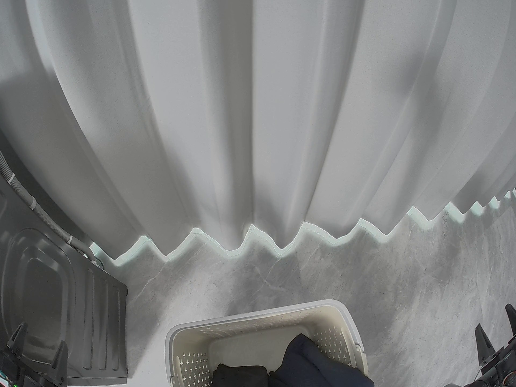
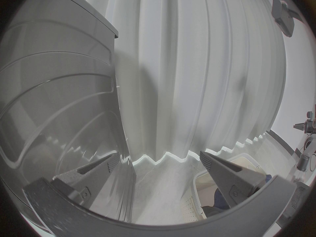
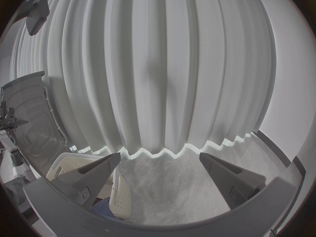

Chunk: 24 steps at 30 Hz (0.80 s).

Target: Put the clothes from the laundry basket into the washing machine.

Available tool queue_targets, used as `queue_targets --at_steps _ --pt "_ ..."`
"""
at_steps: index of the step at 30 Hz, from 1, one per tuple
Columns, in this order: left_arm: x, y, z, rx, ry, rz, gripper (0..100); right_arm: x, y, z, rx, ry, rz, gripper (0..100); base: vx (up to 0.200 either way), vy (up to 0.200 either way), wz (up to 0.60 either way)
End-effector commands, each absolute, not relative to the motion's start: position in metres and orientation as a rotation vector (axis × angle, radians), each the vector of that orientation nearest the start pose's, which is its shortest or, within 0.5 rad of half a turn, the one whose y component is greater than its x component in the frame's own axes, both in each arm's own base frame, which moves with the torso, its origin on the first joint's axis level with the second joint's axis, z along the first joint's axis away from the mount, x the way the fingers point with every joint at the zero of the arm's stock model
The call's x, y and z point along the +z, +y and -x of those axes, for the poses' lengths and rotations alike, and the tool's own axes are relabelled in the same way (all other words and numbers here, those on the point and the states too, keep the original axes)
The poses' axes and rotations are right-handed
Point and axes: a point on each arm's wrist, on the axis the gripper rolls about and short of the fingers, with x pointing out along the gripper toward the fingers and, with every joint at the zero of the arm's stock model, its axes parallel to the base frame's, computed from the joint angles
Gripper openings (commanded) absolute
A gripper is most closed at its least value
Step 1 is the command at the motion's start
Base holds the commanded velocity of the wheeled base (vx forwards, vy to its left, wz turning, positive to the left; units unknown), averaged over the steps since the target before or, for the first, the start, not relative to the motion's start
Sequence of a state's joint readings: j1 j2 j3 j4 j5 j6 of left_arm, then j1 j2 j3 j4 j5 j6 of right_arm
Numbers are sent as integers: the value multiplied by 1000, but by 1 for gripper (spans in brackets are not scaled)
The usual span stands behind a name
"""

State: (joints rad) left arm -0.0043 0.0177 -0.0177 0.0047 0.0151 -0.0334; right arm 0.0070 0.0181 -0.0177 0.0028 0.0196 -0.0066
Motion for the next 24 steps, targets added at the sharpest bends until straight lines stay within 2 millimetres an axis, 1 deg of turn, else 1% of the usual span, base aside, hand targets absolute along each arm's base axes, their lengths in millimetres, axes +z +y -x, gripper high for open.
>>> queue_targets --at_steps 1,24 --pt "76 0 23 12 4 32 100 76 0 23 28 6 6 100 -200 0 0" --pt "76 0 23 9 4 34 100 76 0 23 26 5 8 100 -200 0 0"
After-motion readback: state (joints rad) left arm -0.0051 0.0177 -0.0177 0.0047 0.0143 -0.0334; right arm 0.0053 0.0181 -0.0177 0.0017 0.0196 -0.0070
